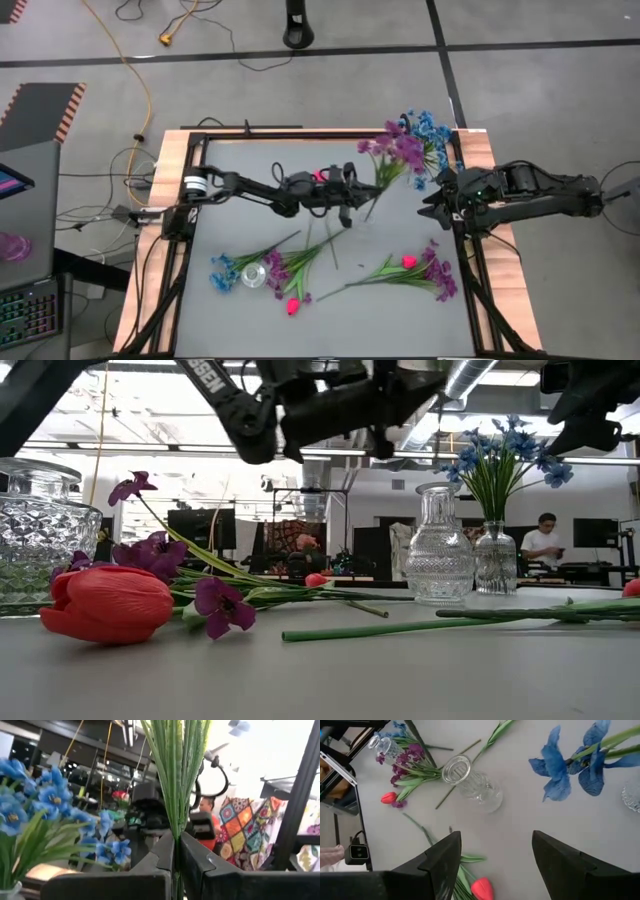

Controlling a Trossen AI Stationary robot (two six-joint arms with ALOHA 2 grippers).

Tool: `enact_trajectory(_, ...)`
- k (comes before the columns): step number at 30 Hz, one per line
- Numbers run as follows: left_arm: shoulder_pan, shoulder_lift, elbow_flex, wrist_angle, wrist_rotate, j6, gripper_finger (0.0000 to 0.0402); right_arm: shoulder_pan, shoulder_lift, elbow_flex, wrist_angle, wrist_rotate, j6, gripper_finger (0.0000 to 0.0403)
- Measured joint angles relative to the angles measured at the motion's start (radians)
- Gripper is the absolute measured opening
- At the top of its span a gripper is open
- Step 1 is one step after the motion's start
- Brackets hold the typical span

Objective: Sort flowers into vase by color
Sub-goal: Put the top violet flowers into the middle transparent vase

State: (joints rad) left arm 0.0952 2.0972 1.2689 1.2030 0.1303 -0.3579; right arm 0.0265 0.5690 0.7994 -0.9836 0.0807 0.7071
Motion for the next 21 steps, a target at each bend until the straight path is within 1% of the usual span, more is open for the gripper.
enact_trajectory(6, 0.000, 0.034, 0.034, -0.073, -0.008, 0.014, 0.0001, 0.000, 0.000, 0.000, 0.000, 0.000, 0.000, 0.0271)
enact_trajectory(9, 0.000, 0.034, 0.035, -0.110, -0.014, 0.061, 0.0001, 0.000, 0.000, 0.000, 0.000, 0.000, 0.000, 0.0271)
enact_trajectory(15, 0.001, 0.034, 0.035, -0.112, -0.009, 0.109, 0.0001, 0.000, 0.000, 0.000, 0.000, 0.000, 0.000, 0.0271)
enact_trajectory(21, 0.001, 0.033, 0.035, -0.138, 0.003, 0.111, 0.0001, 0.000, 0.000, 0.000, 0.000, 0.000, 0.000, 0.0271)
